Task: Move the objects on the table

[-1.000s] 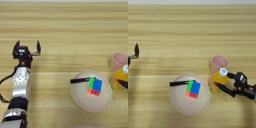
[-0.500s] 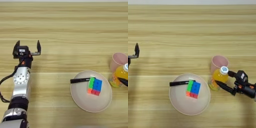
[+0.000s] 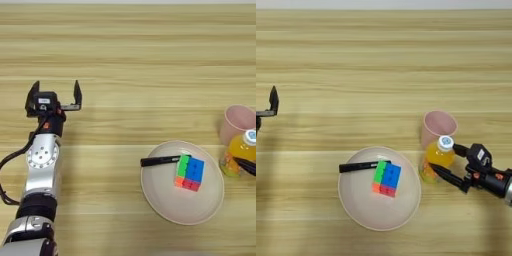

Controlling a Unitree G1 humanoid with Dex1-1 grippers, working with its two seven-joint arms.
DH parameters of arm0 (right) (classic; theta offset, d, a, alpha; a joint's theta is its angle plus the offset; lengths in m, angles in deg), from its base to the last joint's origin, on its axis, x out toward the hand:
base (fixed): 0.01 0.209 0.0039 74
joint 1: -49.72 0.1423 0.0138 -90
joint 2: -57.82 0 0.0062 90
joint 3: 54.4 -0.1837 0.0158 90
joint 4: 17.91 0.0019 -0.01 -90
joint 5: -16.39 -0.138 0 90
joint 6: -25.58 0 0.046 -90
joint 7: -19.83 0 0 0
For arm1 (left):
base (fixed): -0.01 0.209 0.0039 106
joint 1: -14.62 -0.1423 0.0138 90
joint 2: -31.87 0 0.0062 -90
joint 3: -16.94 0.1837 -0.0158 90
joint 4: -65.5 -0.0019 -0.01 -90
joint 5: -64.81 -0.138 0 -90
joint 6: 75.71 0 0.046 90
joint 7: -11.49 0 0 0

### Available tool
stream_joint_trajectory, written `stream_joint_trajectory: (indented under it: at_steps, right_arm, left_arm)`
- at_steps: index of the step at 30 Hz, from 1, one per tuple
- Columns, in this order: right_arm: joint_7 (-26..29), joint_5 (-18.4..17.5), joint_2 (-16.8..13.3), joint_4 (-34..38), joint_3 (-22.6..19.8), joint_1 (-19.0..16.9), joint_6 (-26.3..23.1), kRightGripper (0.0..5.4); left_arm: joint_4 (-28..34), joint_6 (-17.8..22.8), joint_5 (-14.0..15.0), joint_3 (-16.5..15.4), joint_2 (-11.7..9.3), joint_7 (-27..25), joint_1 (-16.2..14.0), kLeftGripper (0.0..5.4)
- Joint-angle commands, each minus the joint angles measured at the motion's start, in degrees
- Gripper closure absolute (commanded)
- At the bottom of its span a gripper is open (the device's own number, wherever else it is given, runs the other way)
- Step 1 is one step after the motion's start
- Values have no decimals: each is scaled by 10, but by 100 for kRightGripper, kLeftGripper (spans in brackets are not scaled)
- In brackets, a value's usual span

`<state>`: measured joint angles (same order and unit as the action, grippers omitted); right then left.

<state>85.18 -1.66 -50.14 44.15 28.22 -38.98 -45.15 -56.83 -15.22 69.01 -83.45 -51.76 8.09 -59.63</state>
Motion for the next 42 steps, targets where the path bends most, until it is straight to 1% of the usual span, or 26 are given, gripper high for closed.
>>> stream_joint_trajectory:
  at_steps: [1, 5, 14, 24, 28, 30, 34, 37, 39, 40, 42]
  right_arm:
    - [1, 6, 5, -3, 8, -1, -2, 147]
    - [7, -6, 4, 4, 4, -1, -7, 101]
    - [17, -52, 8, 45, -14, -3, -25, 4]
    - [18, -85, 13, 75, -33, 0, -35, 1]
    - [18, -132, 19, 116, -54, 2, -61, 1]
    - [15, -150, 21, 131, -65, 4, -72, 1]
    - [5, -199, 23, 190, -85, 3, -114, 1]
    - [-1, -225, 29, 225, -95, 1, -139, 1]
    - [-21, -239, 40, 239, -106, 9, -150, 1]
    - [-33, -239, 45, 242, -110, 14, -150, 1]
    - [-73, -226, 56, 244, -117, 28, -142, 1]
  left_arm:
    - [-8, -4, -2, 1, -1, 0, 9, 0]
    - [-9, -5, -3, 1, -1, 1, 9, 0]
    - [-8, -6, -6, 2, -1, 2, 9, 0]
    - [-13, -8, -8, 2, -1, 2, 10, 0]
    - [-15, -9, -7, 1, -3, 0, 10, 0]
    - [-15, -9, -6, 1, -3, 0, 10, 0]
    - [-16, -9, -6, 1, -4, -1, 11, 0]
    - [-19, -9, -6, 0, -4, -1, 12, 0]
    - [-21, -9, -7, 1, -4, 0, 14, 0]
    - [-22, -10, -7, 1, -4, 0, 14, 0]
    - [-24, -11, -7, 1, -4, 0, 15, 0]
